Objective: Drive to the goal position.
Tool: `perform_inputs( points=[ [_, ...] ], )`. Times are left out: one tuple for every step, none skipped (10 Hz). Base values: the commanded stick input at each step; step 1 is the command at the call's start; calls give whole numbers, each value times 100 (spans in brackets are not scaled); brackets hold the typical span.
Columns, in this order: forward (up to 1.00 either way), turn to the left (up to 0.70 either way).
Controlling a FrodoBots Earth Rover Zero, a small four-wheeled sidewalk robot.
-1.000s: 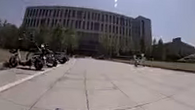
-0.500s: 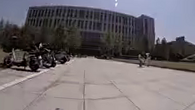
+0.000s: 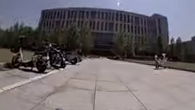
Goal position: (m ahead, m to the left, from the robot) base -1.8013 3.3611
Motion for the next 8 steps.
perform_inputs(
  points=[
    [85,0],
    [85,1],
    [85,30],
    [85,15],
    [85,1],
    [85,0],
    [85,0],
    [85,0]
  ],
)
